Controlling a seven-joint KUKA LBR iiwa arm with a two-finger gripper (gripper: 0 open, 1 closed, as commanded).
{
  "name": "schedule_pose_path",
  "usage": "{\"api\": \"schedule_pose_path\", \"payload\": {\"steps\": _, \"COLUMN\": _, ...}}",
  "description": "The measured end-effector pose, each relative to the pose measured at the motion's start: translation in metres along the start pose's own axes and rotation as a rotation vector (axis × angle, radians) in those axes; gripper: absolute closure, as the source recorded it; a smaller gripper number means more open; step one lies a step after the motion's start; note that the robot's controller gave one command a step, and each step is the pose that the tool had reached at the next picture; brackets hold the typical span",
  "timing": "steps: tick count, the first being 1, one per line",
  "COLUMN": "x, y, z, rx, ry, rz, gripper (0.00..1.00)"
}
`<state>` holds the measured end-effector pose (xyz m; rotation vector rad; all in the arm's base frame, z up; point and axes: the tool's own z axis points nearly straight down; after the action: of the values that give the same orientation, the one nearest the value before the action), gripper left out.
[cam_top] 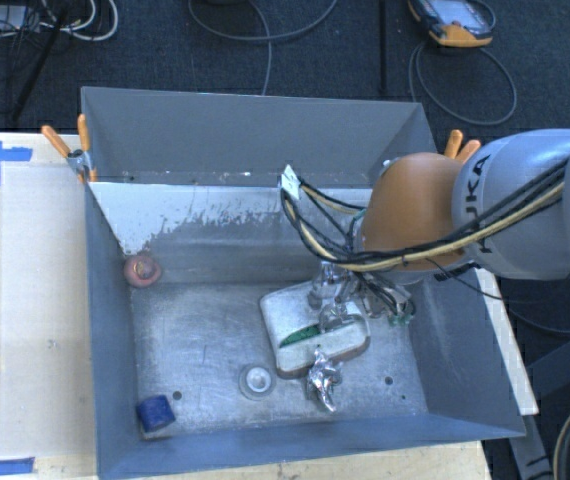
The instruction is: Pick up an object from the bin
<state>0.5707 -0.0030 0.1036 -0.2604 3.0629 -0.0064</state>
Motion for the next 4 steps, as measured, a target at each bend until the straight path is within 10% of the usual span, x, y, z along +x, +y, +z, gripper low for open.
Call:
{"api": "schedule_pose_path", "payload": {"steps": 1, "x": -0.020, "y": -0.009, "z": -0.141, "rx": -0.018, "ry": 0.057, "rz": -0.303, "gripper": 1.00}}
{"api": "schedule_pose_path", "payload": {"steps": 2, "x": -0.018, "y": -0.009, "z": -0.137, "rx": -0.020, "ry": 0.063, "rz": -0.299, "gripper": 0.00}}
{"api": "schedule_pose_path", "payload": {"steps": 3, "x": -0.014, "y": 0.027, "z": 0.006, "rx": -0.026, "ry": 0.059, "rz": -0.492, "gripper": 0.00}}
{"api": "schedule_pose_path", "payload": {"steps": 4, "x": -0.013, "y": 0.027, "z": 0.007, "rx": -0.026, "ry": 0.061, "rz": -0.490, "gripper": 1.00}}
